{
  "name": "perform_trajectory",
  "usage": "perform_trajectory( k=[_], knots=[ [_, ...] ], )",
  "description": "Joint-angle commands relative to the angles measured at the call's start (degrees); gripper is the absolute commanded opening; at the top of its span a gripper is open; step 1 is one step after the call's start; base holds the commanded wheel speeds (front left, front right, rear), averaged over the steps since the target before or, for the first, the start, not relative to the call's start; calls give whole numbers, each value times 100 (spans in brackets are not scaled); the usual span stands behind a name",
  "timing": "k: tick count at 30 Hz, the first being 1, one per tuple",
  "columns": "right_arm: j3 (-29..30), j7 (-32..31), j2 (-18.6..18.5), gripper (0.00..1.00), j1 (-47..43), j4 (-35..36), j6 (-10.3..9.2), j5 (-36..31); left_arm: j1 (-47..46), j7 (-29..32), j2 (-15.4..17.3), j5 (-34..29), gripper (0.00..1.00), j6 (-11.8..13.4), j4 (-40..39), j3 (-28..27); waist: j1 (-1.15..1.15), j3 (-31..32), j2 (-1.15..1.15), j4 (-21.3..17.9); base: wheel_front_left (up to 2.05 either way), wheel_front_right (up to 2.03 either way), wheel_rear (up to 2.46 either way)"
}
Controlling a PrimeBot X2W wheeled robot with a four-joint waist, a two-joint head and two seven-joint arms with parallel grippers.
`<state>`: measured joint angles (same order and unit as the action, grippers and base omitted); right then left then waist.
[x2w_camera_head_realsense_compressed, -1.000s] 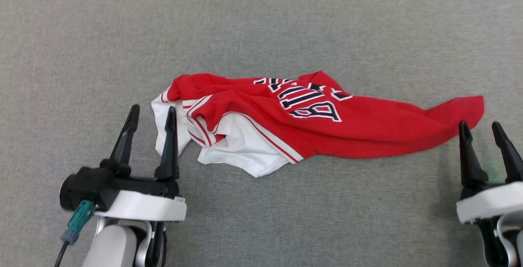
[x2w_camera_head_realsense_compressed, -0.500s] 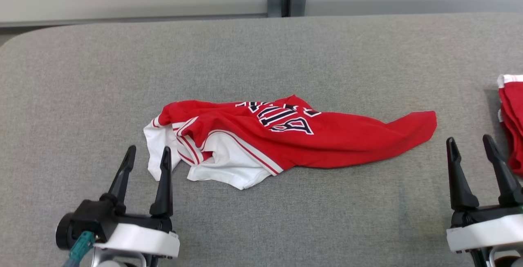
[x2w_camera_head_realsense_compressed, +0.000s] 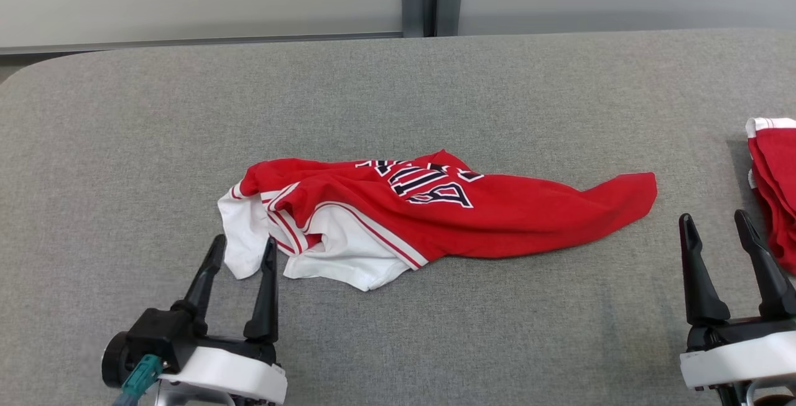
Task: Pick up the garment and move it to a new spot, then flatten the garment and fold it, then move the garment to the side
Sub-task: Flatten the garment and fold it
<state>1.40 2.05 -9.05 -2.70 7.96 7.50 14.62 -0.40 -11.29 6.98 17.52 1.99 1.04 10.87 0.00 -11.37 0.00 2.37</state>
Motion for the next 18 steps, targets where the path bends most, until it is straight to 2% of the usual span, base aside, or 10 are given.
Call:
perform_trajectory(
  k=[1, 9, 16, 17, 18],
  knots=[
    [19, -7, -2, 100, -6, 19, -2, 41, -57, 39, 24, 19, 100, -46, 32, 38, 0, -15, 0, 6, 0, 0, 0],
    [-109, -7, 32, 100, 164, -81, -2, 105, -418, 612, 17, 338, 100, -369, 994, 234, 0, -236, 0, -129, 0, 0, 0],
    [-66, 62, 41, 100, 225, -291, -1, 171, -824, 536, -44, 555, 100, -599, 1943, 281, 0, -397, 0, -255, 0, 0, 0],
    [-31, 71, 48, 100, 219, -320, -1, 181, -857, 518, -43, 562, 81, -607, 2018, 295, 0, -412, 0, -257, 0, 0, 0],
    [8, 65, 55, 100, 216, -366, -1, 184, -890, 485, -39, 565, 32, -625, 2093, 304, 0, -427, 0, -262, 0, 0, 0]
  ],
)
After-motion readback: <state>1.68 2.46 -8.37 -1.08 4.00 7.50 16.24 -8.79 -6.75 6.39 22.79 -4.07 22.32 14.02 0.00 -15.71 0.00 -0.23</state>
